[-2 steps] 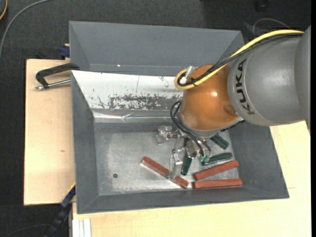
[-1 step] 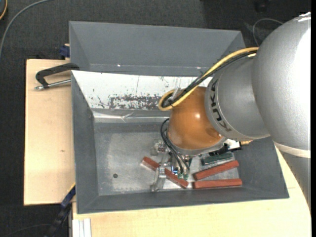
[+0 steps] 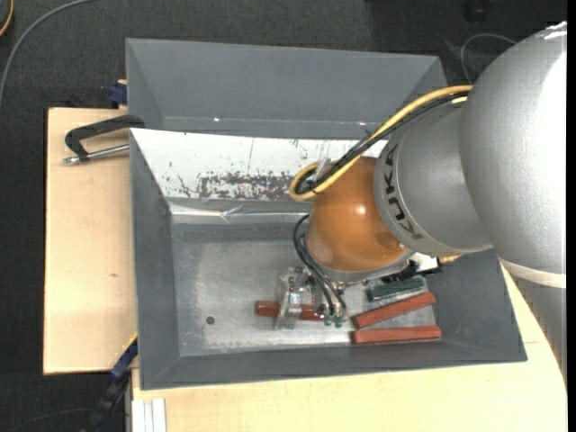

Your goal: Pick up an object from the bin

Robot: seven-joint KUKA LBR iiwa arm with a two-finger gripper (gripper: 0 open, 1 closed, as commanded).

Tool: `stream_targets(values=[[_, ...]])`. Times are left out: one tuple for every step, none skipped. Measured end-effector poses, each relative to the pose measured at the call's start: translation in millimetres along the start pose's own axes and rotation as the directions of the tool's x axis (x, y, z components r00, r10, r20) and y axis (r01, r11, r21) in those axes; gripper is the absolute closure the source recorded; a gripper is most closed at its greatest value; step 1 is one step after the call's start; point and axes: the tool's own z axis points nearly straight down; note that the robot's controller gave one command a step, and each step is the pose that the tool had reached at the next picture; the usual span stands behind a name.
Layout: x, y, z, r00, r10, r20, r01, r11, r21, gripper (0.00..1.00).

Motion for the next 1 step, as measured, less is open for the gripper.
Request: stream_targets(values=[[-7.2, 18.7, -193.0, 0.999, -0.051, 0.016, 0.051, 0.999, -0.004, 1.00]])
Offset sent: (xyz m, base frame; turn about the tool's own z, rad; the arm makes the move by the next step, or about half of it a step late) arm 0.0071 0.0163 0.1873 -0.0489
